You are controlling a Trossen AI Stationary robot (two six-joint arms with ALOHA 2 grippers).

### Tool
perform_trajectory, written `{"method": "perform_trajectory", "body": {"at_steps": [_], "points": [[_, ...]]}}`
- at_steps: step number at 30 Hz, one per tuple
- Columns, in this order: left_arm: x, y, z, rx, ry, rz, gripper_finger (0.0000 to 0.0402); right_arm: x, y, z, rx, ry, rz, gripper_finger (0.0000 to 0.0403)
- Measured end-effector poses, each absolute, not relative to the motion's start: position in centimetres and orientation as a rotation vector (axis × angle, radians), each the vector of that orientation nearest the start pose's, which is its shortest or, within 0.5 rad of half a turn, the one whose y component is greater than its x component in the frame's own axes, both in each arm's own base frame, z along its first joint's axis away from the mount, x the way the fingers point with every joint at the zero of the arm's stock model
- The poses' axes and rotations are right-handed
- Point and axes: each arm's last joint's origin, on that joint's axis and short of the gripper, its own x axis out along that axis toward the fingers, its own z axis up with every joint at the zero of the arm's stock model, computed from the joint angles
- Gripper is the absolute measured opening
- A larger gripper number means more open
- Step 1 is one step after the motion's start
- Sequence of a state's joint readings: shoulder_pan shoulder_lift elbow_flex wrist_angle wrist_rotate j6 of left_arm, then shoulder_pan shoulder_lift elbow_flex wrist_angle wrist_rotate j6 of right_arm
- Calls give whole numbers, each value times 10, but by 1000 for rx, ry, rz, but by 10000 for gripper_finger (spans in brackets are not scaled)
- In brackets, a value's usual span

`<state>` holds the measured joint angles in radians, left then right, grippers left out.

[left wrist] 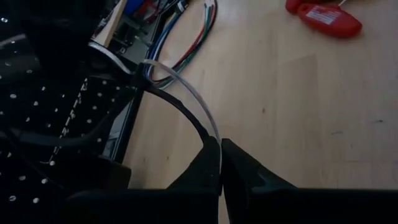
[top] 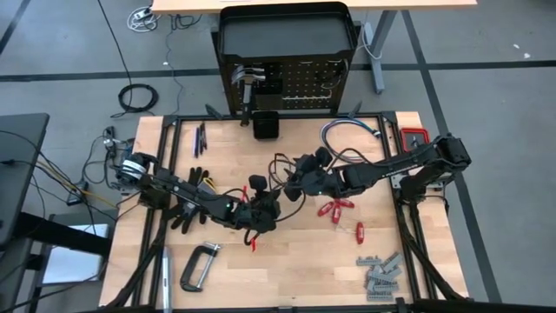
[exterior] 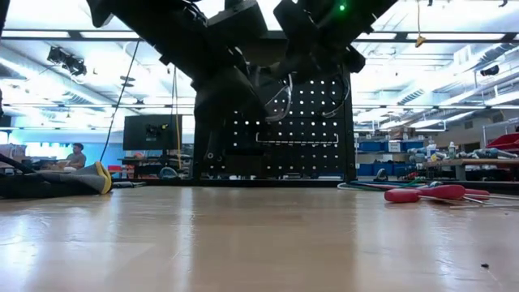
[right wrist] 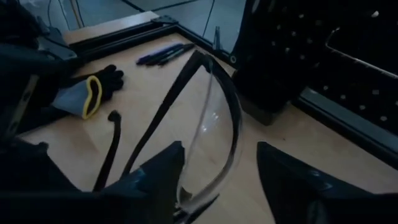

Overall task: Hang tools onto peg board
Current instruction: Hang the safety goggles on the peg board

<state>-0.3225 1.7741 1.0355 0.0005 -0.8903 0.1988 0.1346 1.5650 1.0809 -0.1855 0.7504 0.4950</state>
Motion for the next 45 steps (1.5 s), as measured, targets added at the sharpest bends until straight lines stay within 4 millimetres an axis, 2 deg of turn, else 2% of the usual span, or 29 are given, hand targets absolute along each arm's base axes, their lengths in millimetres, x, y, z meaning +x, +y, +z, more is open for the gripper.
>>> {"method": "perform_trajectory", "body": {"at_steps": [6, 12, 13, 16, 19, 23, 26, 29, 34, 38, 45], "points": [[348, -92, 185, 611, 661, 490, 16, 335, 18, 254, 198, 422, -729, 129], [349, -93, 186, 544, 625, 503, 45, 336, 13, 254, 191, 414, -749, 23], [349, -94, 188, 532, 619, 492, 53, 336, 12, 254, 173, 421, -748, 16], [346, -94, 199, 466, 590, 460, 77, 337, 8, 255, 144, 416, -755, 21], [337, -93, 222, 416, 536, 454, 101, 337, 3, 257, 97, 424, -756, 19], [312, -87, 252, 336, 460, 460, 124, 338, 1, 263, -9, 430, -712, 13], [288, -74, 261, 239, 396, 487, 132, 341, 7, 267, -98, 436, -625, 13], [274, -57, 251, 108, 298, 507, 132, 343, 14, 271, -178, 427, -494, 13], [275, -36, 219, -111, 86, 441, 133, 346, 21, 275, -240, 400, -371, 13], [288, -38, 207, -107, -14, 412, 130, 346, 19, 274, -255, 412, -370, 13], [315, -47, 206, -6, -72, 377, 118, 345, 12, 271, -275, 452, -364, 13]]}}
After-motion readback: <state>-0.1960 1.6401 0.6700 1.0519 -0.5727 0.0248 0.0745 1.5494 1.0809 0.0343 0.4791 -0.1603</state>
